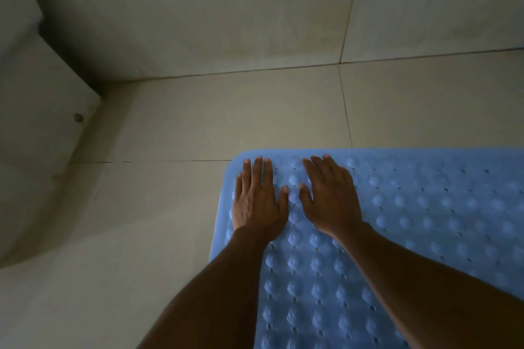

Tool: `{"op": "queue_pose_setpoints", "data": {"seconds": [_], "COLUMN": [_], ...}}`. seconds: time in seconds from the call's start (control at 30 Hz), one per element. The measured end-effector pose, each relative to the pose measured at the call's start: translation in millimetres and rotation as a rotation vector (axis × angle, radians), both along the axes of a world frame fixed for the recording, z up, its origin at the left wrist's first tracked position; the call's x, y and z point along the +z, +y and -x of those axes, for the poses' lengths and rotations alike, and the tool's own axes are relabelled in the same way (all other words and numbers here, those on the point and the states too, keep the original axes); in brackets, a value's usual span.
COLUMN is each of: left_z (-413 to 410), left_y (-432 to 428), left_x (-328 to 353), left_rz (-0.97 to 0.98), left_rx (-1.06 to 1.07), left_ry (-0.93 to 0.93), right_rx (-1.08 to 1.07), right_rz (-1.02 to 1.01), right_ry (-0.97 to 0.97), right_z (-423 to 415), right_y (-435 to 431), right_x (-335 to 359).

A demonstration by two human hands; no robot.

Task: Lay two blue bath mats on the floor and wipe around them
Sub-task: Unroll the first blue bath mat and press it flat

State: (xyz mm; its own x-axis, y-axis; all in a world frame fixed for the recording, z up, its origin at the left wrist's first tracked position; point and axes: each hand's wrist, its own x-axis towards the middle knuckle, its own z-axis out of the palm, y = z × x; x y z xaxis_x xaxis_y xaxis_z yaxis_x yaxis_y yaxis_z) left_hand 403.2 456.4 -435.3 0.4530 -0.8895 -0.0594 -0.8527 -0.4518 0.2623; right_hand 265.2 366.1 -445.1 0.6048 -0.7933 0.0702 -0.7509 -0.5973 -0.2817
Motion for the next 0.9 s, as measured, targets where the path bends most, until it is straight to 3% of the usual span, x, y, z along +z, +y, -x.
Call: {"op": "queue_pose_setpoints", "data": {"seconds": [0.27, 0.9], "left_z": [-5, -10], "left_y": [-9, -12], "left_x": [-23, -18], "left_rz": [0.130, 0.103], "left_rx": [0.112, 0.104], "left_ry": [0.060, 0.058], "right_rx": [0.004, -0.014], "right_rz": [0.096, 0.107], "right_ry": [0.001, 0.008], "right_z": [-18, -21], "right_y": [-5, -7], "right_x": [-5, -7]}}
